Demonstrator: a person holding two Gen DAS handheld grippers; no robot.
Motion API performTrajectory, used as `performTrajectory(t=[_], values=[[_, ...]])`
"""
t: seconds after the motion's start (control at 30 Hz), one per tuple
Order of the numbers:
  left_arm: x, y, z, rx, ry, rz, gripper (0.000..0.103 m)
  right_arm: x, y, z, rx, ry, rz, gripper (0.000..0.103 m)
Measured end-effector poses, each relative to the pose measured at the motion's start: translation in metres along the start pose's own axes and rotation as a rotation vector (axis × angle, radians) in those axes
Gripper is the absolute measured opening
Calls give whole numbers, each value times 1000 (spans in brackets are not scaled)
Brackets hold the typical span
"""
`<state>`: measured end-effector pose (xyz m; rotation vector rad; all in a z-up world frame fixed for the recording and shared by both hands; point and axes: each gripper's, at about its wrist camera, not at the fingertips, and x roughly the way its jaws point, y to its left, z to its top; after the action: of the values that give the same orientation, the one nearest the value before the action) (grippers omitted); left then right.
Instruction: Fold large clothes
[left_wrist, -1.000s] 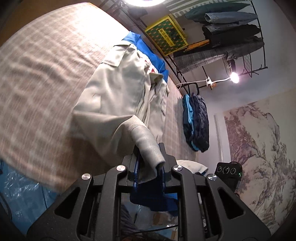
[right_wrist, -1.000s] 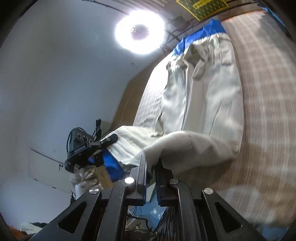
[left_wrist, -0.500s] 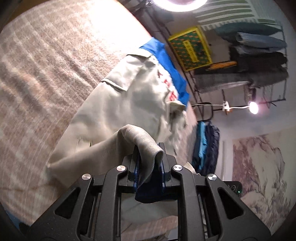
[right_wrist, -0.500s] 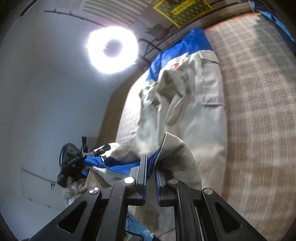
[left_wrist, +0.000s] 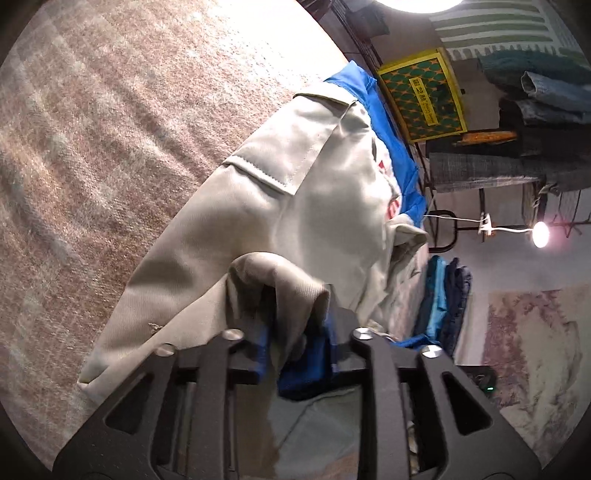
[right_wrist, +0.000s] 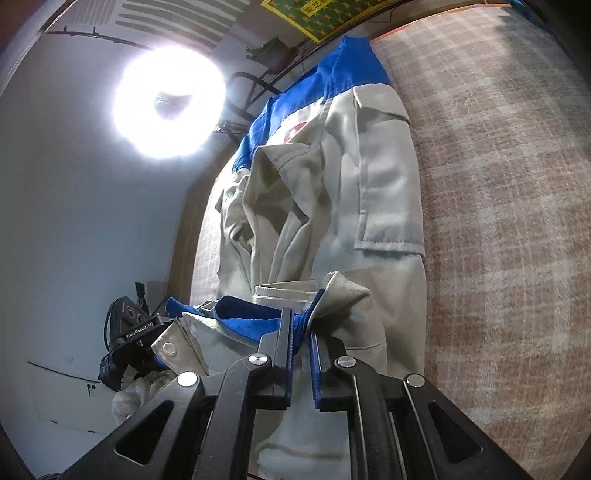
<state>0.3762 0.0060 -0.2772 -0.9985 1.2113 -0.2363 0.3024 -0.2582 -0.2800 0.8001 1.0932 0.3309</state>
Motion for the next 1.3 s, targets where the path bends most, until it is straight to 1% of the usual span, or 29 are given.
performTrajectory(t=[0.07, 0.1, 0.17, 0.2, 0.23, 0.3, 0.37, 0.4, 0.53, 0.6, 0.67, 0.77, 0.8, 0.83, 0.87, 0.9, 0.93, 1.03, 1.07, 1.1, 1.17, 1.2, 1.23, 1.27, 1.3], values=[[-14, 1, 5, -19, -45, -34, 55, -3, -4, 2, 12, 11, 16, 10], [-24, 0, 8, -21, -73, -52, 57, -7, -7, 3, 22, 10, 26, 15], [-42, -2, 14, -10, -99, -101, 57, -19, -11, 6, 31, -13, 51, 28], [-49, -3, 15, 13, -114, -112, 57, -25, -12, 7, 36, -25, 61, 43], [-56, -7, 15, 62, -135, -101, 57, -31, -14, 8, 42, -38, 81, 53], [-62, -14, 15, 178, -157, -31, 57, -49, -15, 7, 29, -76, 119, 55], [-56, -14, 15, 273, -121, 10, 57, -65, -14, 0, -16, -107, 95, 55], [-49, -12, 14, 318, -96, 32, 57, -70, -13, -5, -39, -108, 80, 55], [-18, -8, -1, 489, -10, 139, 57, -68, -19, -28, -94, -63, 46, 52], [-5, -4, -10, 544, 27, 173, 57, -58, -24, -40, -110, -28, 40, 52], [2, 1, -15, 563, 46, 173, 57, -50, -27, -47, -116, -1, 46, 52], [0, 6, -18, 572, 37, 143, 57, -37, -28, -53, -122, 27, 50, 51], [-2, 8, -18, 567, 40, 129, 55, -33, -28, -53, -123, 30, 48, 48], [-4, 10, -17, 564, 41, 119, 48, -31, -27, -53, -126, 32, 43, 39], [-6, 10, -17, 564, 45, 109, 34, -31, -26, -53, -131, 30, 36, 36], [-10, 11, -18, 567, 49, 101, 27, -32, -24, -53, -142, 24, 25, 33], [-13, 10, -20, 580, 50, 96, 26, -32, -21, -53, -151, 19, 14, 29], [-14, 8, -23, 610, 45, 107, 24, -31, -13, -54, -192, 18, -12, 29], [-12, 7, -26, 610, 41, 109, 24, -31, -12, -54, -194, 21, -14, 29], [-12, 7, -26, 600, 32, 114, 24, -28, -12, -53, -188, 28, -15, 35], [-9, 10, -24, 562, 29, 105, 25, -26, -13, -51, -184, 27, -18, 36], [-8, 10, -26, 561, 28, 103, 20, -26, -11, -51, -192, 20, -28, 33], [-9, 9, -28, 579, 23, 106, 15, -24, -10, -51, -200, 15, -38, 20], [-12, 7, -32, 589, 13, 111, 8, -25, -7, -51, -208, 9, -47, 15], [-19, 6, -35, 584, -9, 114, 6, -26, -3, -52, -220, 1, -46, 8]])
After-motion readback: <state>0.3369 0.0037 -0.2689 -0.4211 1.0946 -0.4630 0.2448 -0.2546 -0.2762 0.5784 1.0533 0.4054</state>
